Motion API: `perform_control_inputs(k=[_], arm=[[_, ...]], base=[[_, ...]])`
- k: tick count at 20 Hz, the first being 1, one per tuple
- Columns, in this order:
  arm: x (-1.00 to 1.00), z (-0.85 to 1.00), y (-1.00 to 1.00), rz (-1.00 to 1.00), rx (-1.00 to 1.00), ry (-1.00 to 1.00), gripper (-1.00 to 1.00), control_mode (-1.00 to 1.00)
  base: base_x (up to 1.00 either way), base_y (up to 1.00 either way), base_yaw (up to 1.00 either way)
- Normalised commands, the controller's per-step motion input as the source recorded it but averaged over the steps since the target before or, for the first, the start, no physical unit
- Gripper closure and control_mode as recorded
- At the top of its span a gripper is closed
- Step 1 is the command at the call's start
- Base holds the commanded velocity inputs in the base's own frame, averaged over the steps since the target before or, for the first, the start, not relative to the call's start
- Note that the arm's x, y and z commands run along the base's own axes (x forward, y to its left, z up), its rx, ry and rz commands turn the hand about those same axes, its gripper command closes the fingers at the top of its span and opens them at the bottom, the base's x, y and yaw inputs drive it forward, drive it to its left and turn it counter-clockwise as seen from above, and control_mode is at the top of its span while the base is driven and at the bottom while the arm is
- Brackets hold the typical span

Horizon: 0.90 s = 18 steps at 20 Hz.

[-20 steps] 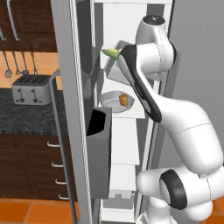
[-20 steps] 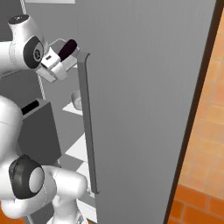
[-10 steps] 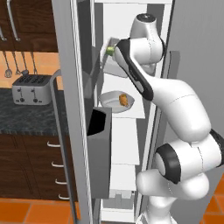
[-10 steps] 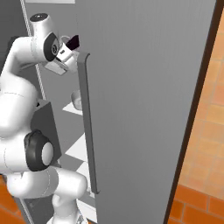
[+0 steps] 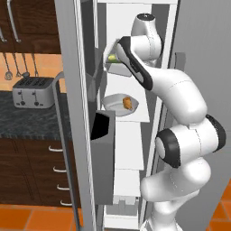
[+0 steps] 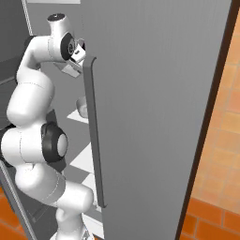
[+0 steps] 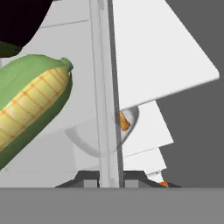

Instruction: Take the meat container that has the chicken drumstick and place it on the second highest rack of the freezer. Then take the vegetable container that has the eggplant and corn and place it on the highest rack of the freezer.

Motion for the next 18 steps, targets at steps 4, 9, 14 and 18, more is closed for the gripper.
perform_control_inputs(k=[4, 9, 14, 18], arm=[[0.5, 0.13, 0.0, -0.07, 0.1, 0.15, 1.0, -1.0], [0.49, -0.22, 0.0, -0.04, 0.02, -0.02, 1.0, -1.0], [0.39, -0.31, 0.0, -0.04, 0.0, -0.13, 1.0, -1.0], [0.24, -0.57, 0.0, -0.05, 0.0, -0.16, 1.0, -1.0]], base=[[0.0, 0.0, 0.0], [0.0, 0.0, 0.0], [0.0, 0.0, 0.0], [0.0, 0.0, 0.0]])
